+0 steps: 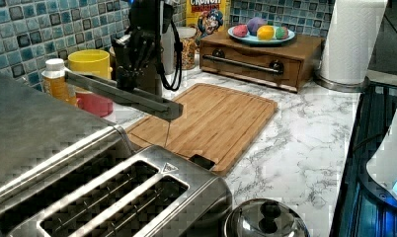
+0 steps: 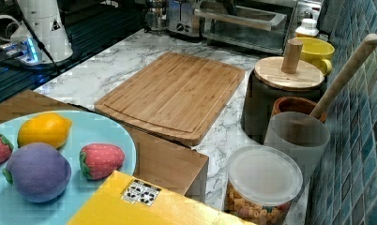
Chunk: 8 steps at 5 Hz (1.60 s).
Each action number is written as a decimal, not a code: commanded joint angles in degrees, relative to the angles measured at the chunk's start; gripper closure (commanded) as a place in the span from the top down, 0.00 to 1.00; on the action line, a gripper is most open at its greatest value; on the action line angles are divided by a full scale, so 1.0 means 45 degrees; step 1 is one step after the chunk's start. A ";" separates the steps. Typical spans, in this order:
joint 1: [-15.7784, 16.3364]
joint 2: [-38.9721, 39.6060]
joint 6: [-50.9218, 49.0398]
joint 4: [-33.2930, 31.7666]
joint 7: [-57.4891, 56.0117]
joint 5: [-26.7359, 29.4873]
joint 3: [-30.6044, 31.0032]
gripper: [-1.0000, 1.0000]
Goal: Close the oven.
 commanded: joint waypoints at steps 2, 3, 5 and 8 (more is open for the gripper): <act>0.0459 -0.0876 -0.0900 0.1908 0.9690 -0.8707 0.0889 0.00; 0.0315 -0.1182 -0.0662 0.2198 0.7962 -0.6493 0.1027 0.00; 0.0363 -0.2190 -0.0057 0.1854 0.8797 -0.6435 0.0694 0.00; 0.0187 -0.0504 -0.7092 0.5557 0.8439 -0.7911 0.1343 0.00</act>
